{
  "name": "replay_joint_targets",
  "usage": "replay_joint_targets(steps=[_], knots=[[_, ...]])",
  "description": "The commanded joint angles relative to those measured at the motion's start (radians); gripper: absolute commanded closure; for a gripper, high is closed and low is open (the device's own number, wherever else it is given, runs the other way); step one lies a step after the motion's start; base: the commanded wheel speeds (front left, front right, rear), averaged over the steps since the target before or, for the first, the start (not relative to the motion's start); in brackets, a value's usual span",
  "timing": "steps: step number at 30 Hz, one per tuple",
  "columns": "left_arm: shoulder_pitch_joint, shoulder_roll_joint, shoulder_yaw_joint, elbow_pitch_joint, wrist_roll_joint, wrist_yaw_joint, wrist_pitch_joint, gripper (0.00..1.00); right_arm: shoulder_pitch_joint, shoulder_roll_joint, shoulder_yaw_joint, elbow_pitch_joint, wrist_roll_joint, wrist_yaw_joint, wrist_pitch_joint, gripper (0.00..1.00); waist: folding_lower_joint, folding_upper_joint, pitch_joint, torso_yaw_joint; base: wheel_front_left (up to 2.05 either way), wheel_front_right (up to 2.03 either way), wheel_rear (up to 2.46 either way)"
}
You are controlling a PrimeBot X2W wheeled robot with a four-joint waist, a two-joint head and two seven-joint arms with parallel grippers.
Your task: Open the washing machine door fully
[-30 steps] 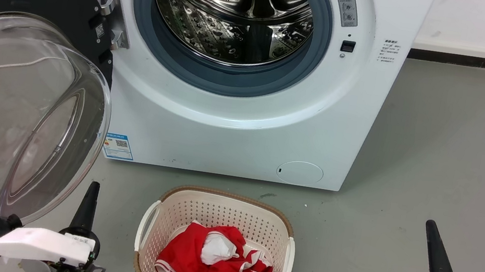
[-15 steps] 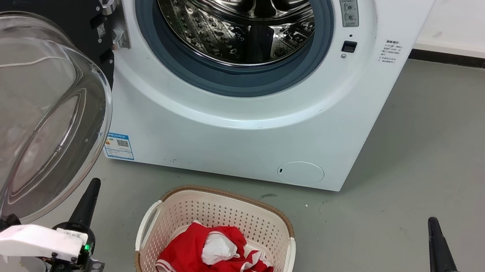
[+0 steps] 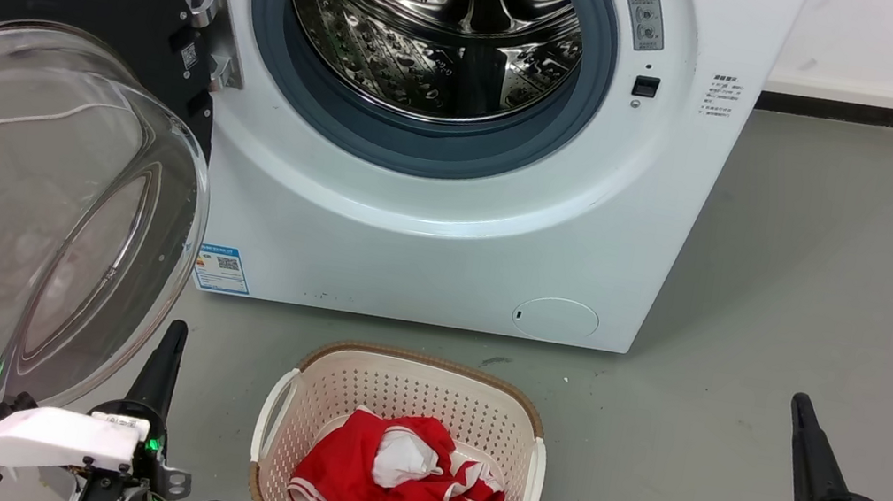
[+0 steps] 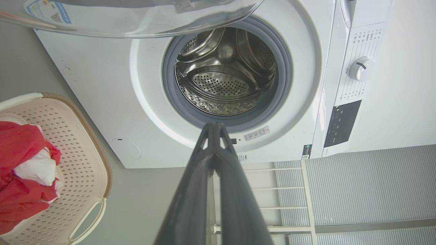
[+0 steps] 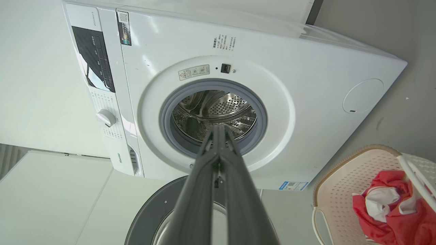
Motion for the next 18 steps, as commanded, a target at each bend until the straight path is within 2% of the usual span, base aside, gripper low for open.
replay_joint_targets(steps=[1, 18], knots=[[-0.016, 0.001, 0.003, 0.001, -0.021, -0.008, 0.005, 1.0, -0.016, -0.002, -0.004, -0.001, 0.021, 0.0, 0.005, 1.0, 0.0, -0.0001, 0.0, 0.0, 0.0, 0.0, 0.0], [-0.026, 0.001, 0.013, 0.014, -0.147, -0.015, 0.038, 1.0, -0.028, 0.002, -0.016, 0.018, 0.143, 0.0, 0.032, 1.0, 0.0, -0.0001, 0.0, 0.004, 0.0, 0.0, 0.0]])
